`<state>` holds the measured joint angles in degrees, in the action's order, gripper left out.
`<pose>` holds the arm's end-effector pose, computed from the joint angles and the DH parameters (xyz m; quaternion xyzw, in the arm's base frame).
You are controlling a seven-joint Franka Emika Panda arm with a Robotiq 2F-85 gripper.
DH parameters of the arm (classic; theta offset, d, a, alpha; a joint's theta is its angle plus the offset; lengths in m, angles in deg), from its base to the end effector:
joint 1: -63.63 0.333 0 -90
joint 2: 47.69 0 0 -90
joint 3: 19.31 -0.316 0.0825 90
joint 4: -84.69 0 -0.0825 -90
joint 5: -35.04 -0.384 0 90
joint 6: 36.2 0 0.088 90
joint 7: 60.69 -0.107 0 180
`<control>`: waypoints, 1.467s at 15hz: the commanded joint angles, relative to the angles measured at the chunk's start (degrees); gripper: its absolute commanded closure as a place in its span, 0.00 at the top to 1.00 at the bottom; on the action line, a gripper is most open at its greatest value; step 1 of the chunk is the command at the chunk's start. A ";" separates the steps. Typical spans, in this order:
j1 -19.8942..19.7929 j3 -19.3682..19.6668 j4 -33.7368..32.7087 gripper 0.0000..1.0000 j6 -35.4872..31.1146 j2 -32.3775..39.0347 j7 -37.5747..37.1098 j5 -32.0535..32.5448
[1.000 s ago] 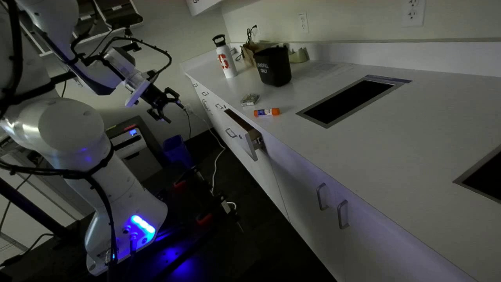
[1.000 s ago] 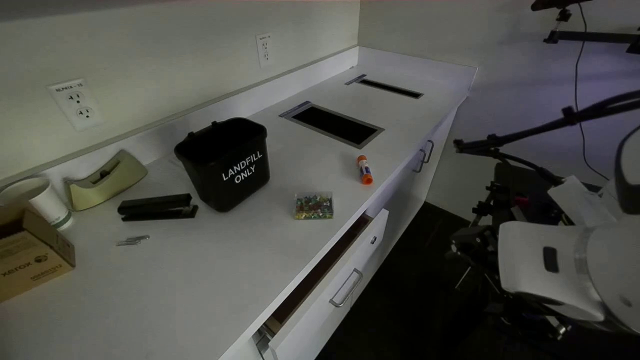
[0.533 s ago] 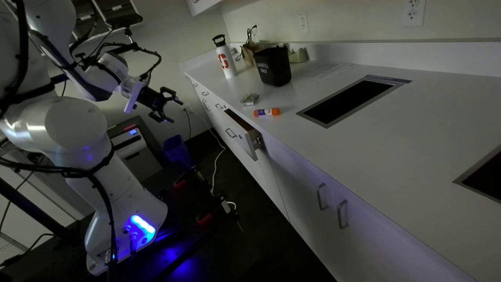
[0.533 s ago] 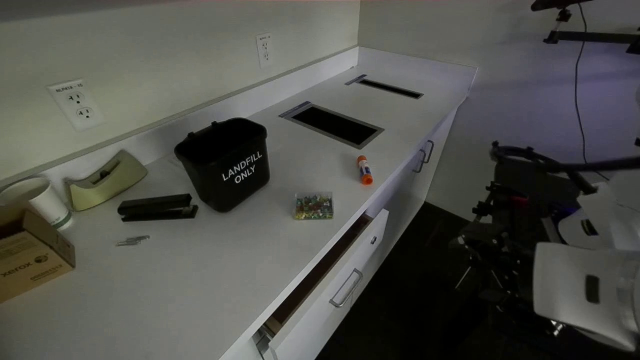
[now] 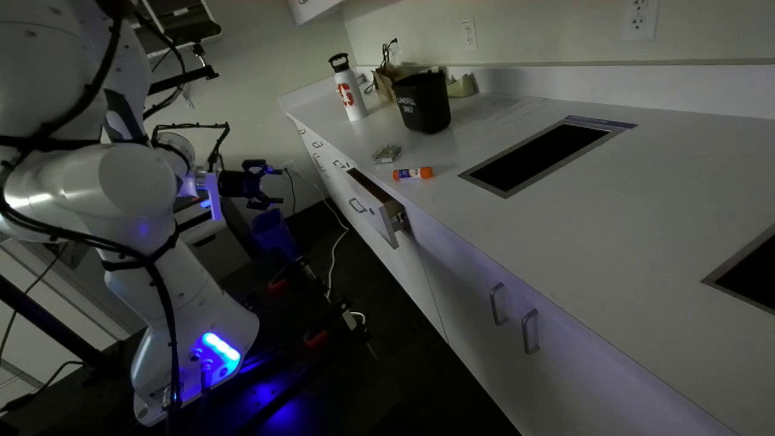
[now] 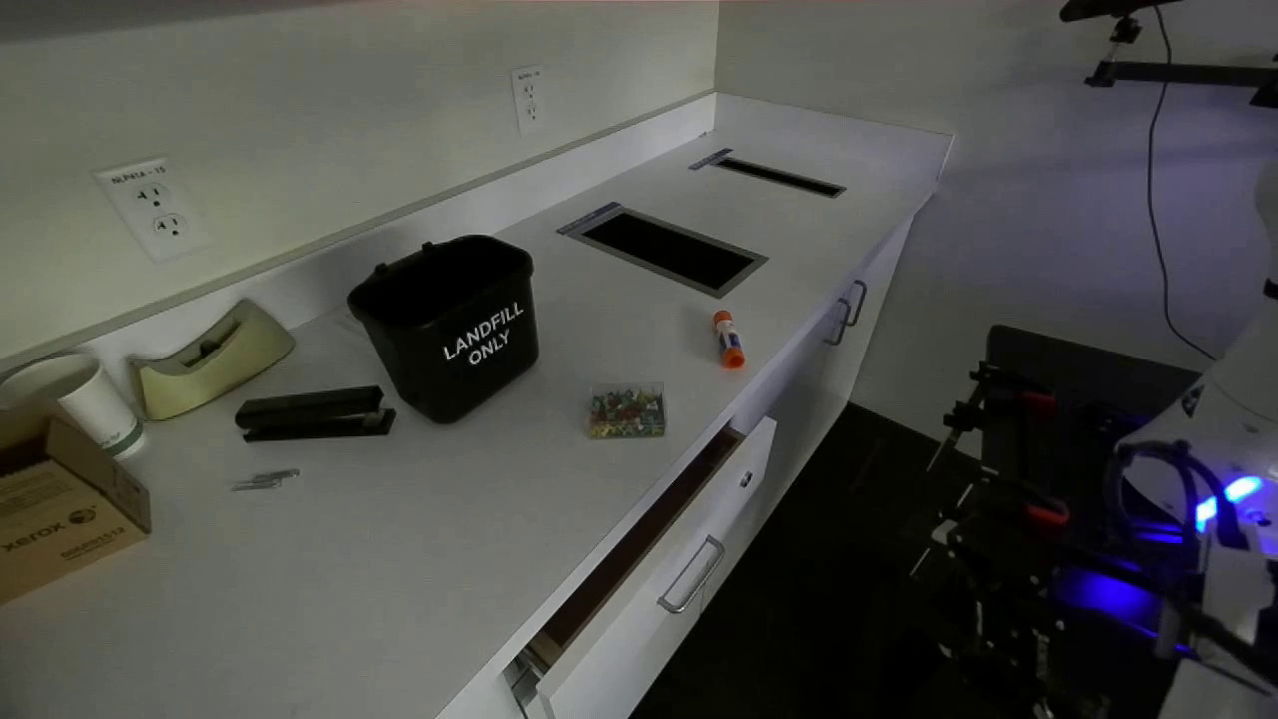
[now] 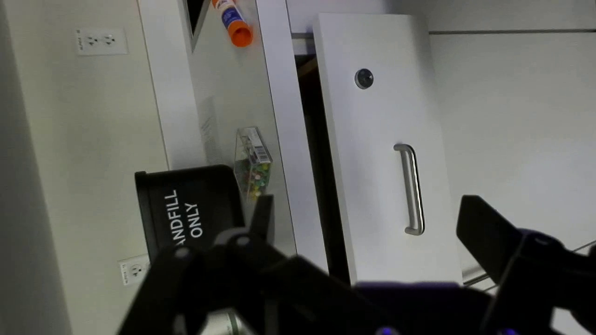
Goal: Open the first drawer from the right on the cabinet
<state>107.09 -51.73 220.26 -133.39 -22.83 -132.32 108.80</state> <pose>0.1745 0.4001 0.1567 0.7371 0.4161 0.2722 0.4577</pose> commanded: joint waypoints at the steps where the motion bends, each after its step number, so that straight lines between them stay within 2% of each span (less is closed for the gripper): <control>1: 6.92 6.33 -9.75 1.00 8.07 14.14 -8.86 3.32; 4: 11.32 10.82 -18.00 1.00 12.30 23.66 -11.08 3.74; 7: 13.56 13.85 -25.55 1.00 15.01 30.84 -11.13 3.71; 8: 11.79 12.21 -19.98 1.00 11.93 26.49 -10.81 3.75; 11: 12.47 13.38 -24.81 1.00 13.35 31.05 -10.80 3.77; 14: 12.55 13.43 -25.66 1.00 13.46 31.47 -10.79 3.75; 16: 14.73 15.47 -27.66 1.00 15.98 33.53 -9.28 7.07; 19: 15.16 17.87 -31.51 1.00 16.63 37.49 -7.30 12.69; 22: 14.68 19.63 -37.20 1.00 17.93 42.40 -5.40 15.54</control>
<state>121.29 -33.58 189.90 -119.06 14.03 -140.50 122.13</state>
